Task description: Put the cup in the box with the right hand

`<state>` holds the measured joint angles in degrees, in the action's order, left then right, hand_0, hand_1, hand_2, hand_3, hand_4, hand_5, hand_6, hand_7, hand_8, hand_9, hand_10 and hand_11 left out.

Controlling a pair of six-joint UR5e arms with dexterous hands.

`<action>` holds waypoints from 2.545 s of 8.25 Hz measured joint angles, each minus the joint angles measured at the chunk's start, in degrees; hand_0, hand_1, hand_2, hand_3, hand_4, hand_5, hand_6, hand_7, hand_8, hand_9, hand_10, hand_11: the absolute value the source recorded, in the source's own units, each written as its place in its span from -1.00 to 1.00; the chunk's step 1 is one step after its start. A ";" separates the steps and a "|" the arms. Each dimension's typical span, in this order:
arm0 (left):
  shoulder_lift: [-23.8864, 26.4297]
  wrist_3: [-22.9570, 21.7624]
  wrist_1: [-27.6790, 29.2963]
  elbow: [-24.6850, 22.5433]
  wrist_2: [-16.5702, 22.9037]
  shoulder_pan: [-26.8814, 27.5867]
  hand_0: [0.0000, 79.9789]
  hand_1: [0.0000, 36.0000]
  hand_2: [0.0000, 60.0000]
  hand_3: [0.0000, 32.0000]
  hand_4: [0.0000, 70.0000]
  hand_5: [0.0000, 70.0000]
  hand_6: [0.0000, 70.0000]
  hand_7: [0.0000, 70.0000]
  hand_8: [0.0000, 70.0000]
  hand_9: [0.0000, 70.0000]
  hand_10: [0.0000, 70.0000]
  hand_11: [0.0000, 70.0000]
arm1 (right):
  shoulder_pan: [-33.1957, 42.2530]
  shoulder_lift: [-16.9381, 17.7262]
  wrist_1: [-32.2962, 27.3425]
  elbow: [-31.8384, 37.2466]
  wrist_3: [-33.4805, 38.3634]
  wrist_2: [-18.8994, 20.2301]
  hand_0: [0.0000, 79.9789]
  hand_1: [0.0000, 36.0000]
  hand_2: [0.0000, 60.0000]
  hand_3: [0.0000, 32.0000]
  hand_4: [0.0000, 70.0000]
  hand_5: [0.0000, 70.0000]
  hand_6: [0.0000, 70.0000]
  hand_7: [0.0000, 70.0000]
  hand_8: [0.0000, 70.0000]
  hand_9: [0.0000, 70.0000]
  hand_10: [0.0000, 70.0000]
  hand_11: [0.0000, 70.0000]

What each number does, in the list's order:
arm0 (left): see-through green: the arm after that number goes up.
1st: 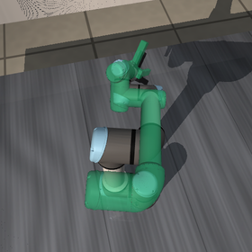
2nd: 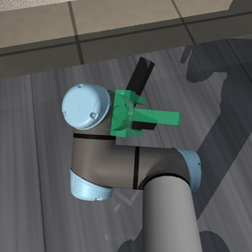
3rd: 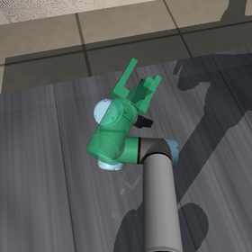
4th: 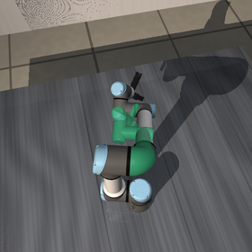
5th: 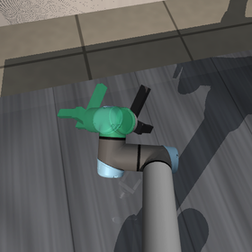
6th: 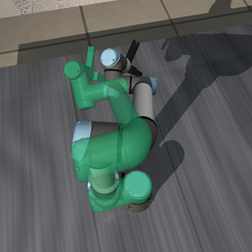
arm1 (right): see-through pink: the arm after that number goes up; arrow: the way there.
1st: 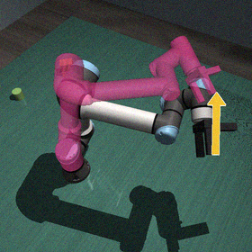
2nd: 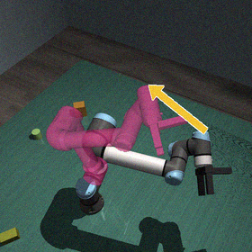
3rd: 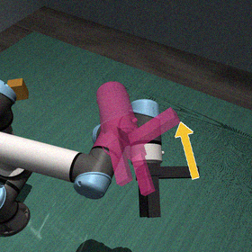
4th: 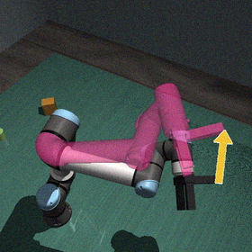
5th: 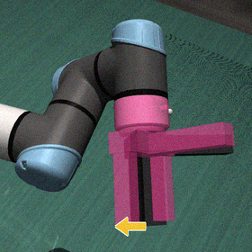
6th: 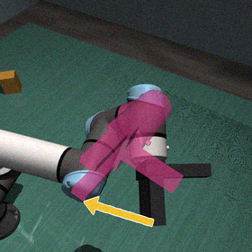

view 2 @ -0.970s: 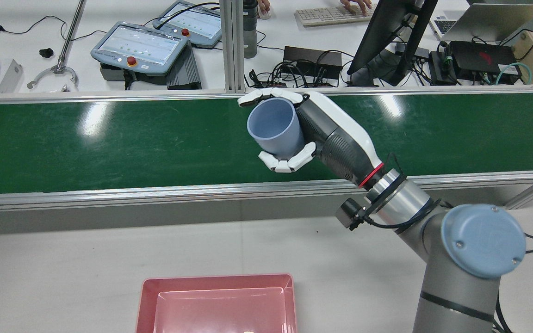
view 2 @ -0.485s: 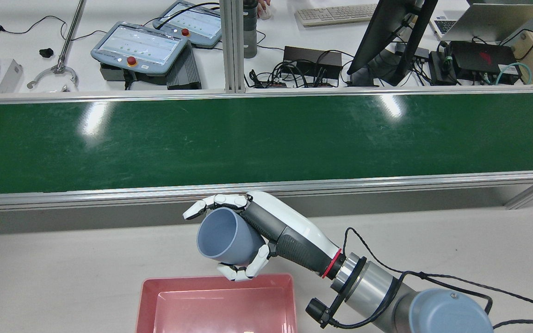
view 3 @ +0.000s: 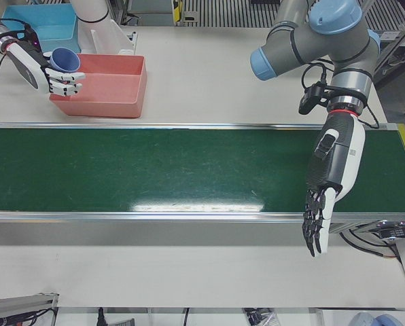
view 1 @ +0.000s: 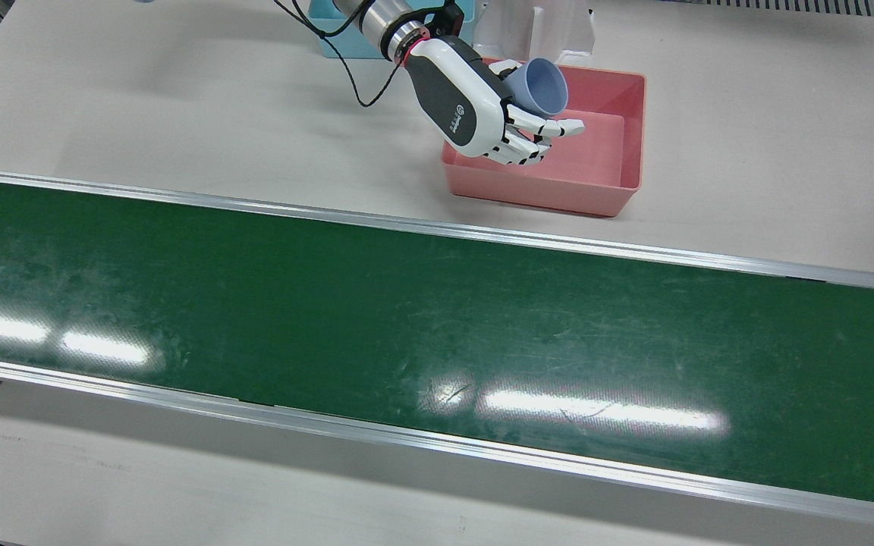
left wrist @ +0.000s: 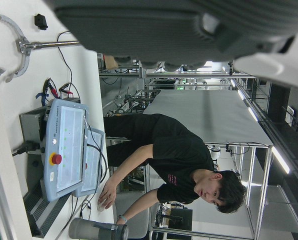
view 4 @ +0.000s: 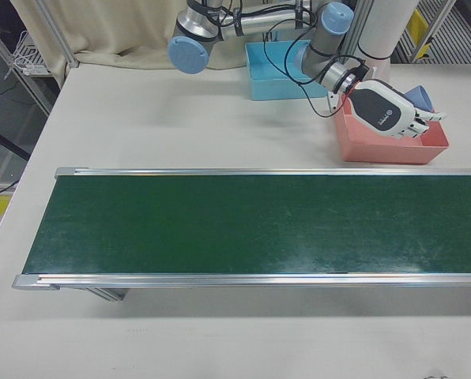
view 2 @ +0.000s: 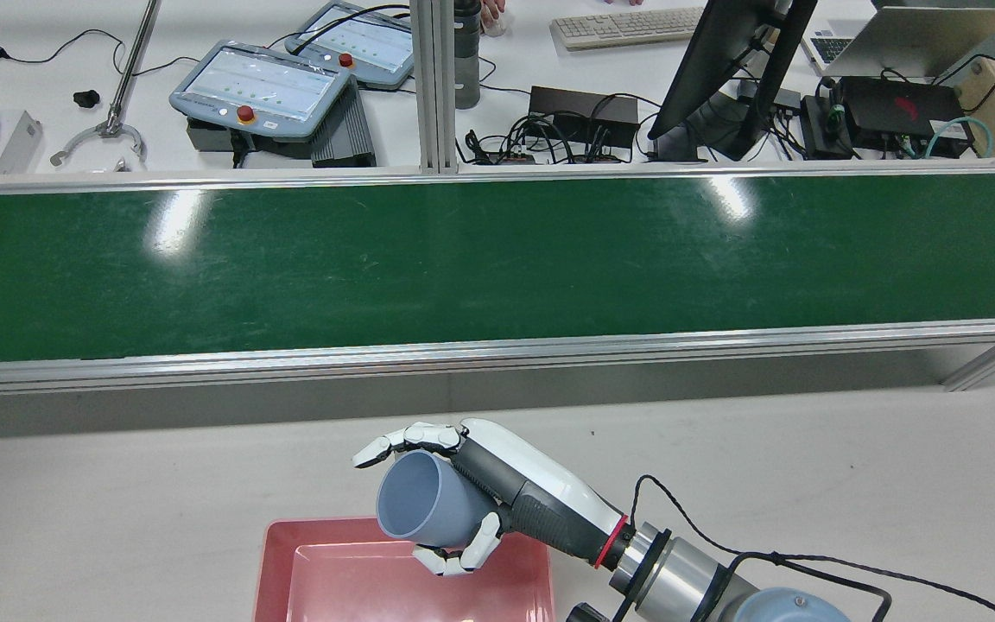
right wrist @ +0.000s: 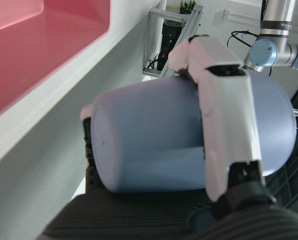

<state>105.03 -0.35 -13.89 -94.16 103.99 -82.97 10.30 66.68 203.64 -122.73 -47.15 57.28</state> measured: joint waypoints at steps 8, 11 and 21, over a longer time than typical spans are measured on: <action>0.00 0.00 0.09 0.10 -0.02 0.00 -1.00 -1.00 -1.00 -1.00 -1.00 -1.00 -1.00 -1.00 -1.00 -1.00 -1.00 -1.00 | -2.86 2.42 -6.05 1.64 1.37 -0.15 0.32 0.32 -0.87 -1.00 -1.00 -0.84 -1.00 -1.00 -1.00 -1.00 -1.00 -1.00; 0.00 0.00 0.09 0.12 -0.02 0.00 -1.00 -1.00 -1.00 -1.00 -1.00 -1.00 -1.00 -1.00 -1.00 -1.00 -1.00 -1.00 | -2.44 2.13 -7.71 0.88 6.29 -1.19 0.43 0.52 -0.90 -1.00 -1.00 -0.80 -0.99 -1.00 -1.00 -1.00 -1.00 -1.00; 0.00 0.00 0.15 0.12 -0.02 -0.03 -1.00 -1.00 -1.00 -1.00 -1.00 -1.00 -1.00 -1.00 -1.00 -1.00 -1.00 -1.00 | 51.74 20.12 -6.32 0.92 13.67 1.75 0.40 0.74 -0.24 -1.00 -1.00 -0.78 -0.99 -1.00 -1.00 -1.00 -1.00 -1.00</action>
<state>105.03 -0.35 -13.74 -94.04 103.97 -83.00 62.04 86.80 197.31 -121.82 -33.47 59.02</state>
